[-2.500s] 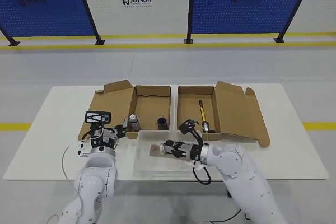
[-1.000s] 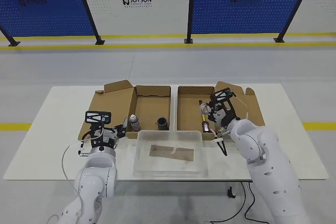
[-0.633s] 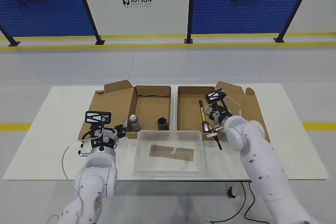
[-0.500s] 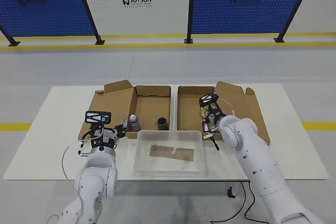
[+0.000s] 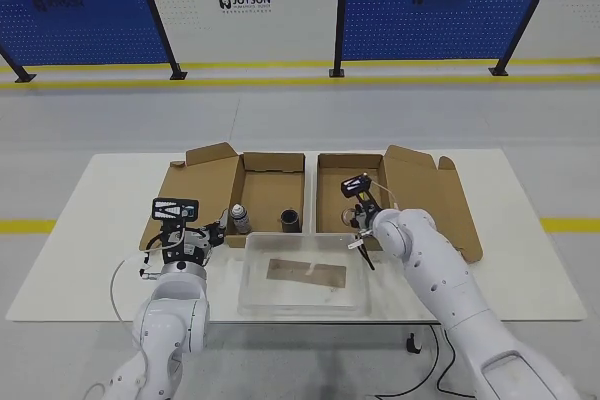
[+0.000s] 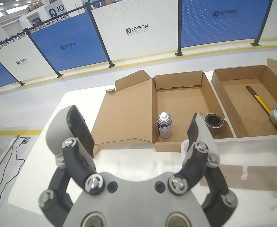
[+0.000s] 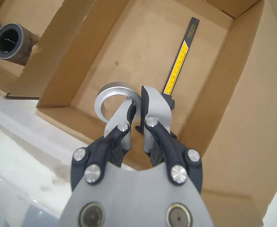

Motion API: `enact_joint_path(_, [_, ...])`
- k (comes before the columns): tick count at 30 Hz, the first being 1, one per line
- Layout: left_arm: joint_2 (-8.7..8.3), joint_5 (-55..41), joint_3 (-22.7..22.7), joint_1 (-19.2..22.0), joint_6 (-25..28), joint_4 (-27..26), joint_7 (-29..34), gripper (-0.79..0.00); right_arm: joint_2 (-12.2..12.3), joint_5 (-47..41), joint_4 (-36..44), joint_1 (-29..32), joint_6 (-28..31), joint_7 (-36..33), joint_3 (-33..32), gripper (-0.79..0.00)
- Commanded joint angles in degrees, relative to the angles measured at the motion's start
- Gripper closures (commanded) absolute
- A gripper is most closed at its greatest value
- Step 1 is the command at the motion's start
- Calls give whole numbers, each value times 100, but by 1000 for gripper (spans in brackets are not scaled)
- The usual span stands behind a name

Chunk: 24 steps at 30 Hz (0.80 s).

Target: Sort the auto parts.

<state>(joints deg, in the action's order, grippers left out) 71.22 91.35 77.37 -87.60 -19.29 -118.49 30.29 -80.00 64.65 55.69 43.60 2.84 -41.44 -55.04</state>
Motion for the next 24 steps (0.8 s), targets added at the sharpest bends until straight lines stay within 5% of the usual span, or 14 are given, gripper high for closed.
enact_joint_path(1, [0, 0, 0, 0, 0, 0, 0, -785, -31, -112, -100, -53, -11, -23, 13, 0])
enact_joint_path(17, [0, 0, 0, 0, 0, 0, 0, -785, -160, -352, -520, -182, 81, -18, 117, 0])
enact_joint_path(24, [0, 0, 0, 0, 0, 0, 0, -785, -176, -341, -598, -219, 158, -48, 114, -111])
